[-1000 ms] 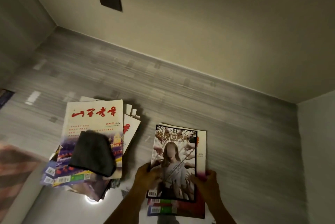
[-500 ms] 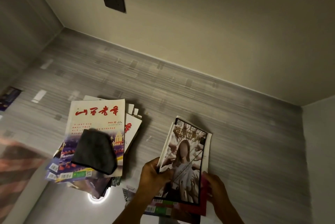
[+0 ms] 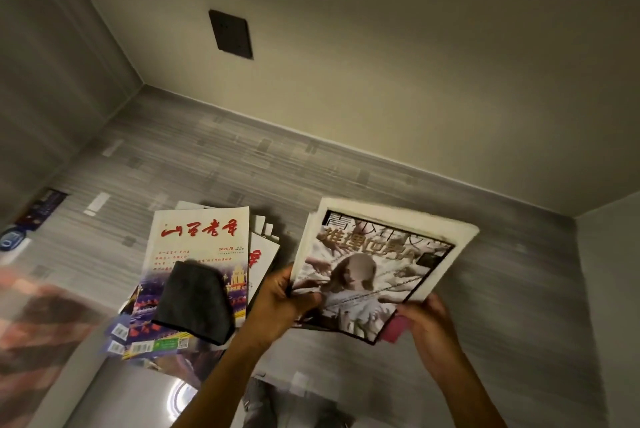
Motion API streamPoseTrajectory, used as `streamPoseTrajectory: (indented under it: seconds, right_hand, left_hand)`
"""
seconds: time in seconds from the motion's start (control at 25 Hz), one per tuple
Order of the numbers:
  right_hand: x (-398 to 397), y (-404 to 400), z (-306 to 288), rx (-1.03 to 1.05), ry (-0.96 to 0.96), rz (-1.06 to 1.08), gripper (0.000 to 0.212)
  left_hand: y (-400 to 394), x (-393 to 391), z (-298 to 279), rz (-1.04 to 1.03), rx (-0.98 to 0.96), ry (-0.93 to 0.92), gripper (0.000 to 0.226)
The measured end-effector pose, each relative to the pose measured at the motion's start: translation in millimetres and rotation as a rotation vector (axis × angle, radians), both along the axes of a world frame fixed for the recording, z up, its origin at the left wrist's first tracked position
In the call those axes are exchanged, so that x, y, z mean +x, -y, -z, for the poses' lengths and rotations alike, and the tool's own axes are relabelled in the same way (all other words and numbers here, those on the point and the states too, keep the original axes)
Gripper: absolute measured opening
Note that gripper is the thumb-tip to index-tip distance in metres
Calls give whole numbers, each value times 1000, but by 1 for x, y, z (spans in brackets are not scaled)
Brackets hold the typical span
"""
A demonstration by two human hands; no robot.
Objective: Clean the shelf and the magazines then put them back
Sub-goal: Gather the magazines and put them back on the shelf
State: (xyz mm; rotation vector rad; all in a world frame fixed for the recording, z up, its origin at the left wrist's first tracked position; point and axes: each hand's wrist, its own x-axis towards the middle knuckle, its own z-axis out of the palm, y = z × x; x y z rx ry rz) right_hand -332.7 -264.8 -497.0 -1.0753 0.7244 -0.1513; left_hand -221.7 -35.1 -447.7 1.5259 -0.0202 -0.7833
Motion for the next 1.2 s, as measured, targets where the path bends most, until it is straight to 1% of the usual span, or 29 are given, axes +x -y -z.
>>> streamPoseTrajectory:
  seconds: [0.12, 0.2, 0.32, 0.4, 0.52, 0.6, 0.68, 0.8, 0.92, 1.0, 1.08, 1.2]
  right_hand:
    - [8, -15, -6, -83, -87, 56, 46]
    - [9, -23, -4, -102, -80, 97, 44]
    - [6, -33, 1, -105, -79, 56, 36]
    - [3, -40, -8, -169, -47, 48, 35]
    - [11, -44, -46, -261, 33, 29, 37]
    - [26, -45, -86, -292, 100, 17, 35]
    - [43, -51, -132, -337, 193, 13, 33]
    - [62, -63, -208, -427, 357, 7, 33]
    - [80, -76, -293, -495, 529, 35, 33]
    - [98, -80, -349, -544, 667, 47, 29]
    - [116, -81, -399, -552, 745, 48, 25]
    - [150, -80, -473, -536, 780, 16, 20]
  left_hand:
    - [7, 2, 5, 13, -4, -1, 47]
    - [11, -2, 15, 12, 8, 45, 46]
    - [15, -8, 24, -57, 34, -15, 38]
    - [15, -11, 22, -95, 57, -44, 29]
    - [8, -10, -8, -190, 40, 26, 18]
    - [2, -2, -41, -271, -18, 90, 16]
    - [-4, 10, -80, -329, -102, 173, 18]
    - [-15, 26, -150, -412, -175, 350, 24]
    - [-27, 38, -234, -459, -243, 506, 32]
    - [-34, 49, -292, -458, -297, 644, 28]
    - [-38, 59, -349, -424, -336, 776, 22]
    - [-44, 81, -423, -421, -404, 835, 16]
